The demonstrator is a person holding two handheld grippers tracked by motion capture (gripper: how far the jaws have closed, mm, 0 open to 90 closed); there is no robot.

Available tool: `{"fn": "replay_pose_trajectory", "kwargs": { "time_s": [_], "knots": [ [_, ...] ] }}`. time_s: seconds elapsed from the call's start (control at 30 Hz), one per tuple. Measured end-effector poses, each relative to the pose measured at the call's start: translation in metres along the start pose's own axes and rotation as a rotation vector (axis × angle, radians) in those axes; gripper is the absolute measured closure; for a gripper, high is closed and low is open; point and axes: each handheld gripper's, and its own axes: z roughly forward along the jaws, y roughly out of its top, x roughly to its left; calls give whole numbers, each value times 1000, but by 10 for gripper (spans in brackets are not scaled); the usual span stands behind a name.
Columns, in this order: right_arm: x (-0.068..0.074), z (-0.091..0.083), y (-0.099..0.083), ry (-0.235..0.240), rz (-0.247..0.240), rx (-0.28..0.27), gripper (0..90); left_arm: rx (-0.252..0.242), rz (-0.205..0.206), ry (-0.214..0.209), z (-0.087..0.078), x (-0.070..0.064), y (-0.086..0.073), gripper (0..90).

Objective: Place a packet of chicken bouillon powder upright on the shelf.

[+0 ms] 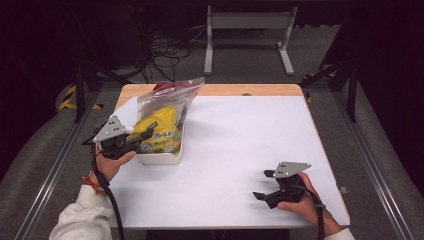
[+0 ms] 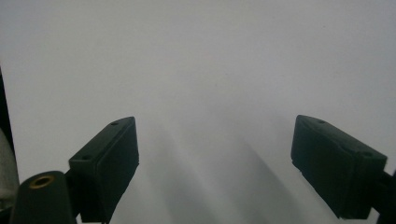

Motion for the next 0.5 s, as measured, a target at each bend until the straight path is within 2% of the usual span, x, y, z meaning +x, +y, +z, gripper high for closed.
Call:
{"fn": "replay_pose_trajectory", "kwargs": {
  "time_s": [0.1, 0.2, 0.33, 0.4, 0.5],
  "knots": [
    [0, -2, 0, -5, -1, -5, 146, -33, 2, 6, -5, -3, 2, 670],
    [0, -4, 1, -17, -9, -9, 146, -33, 4, 31, -9, -8, 3, 596],
    [2, -8, 2, -41, -17, -23, 146, -50, 0, 38, -16, -12, 3, 532],
    [2, -11, 4, -54, -24, -34, 147, -49, 21, 54, -21, -16, 4, 496],
    [3, -12, 4, -58, -29, -39, 147, -46, 15, 71, -24, -22, 4, 427]
  ]
}}
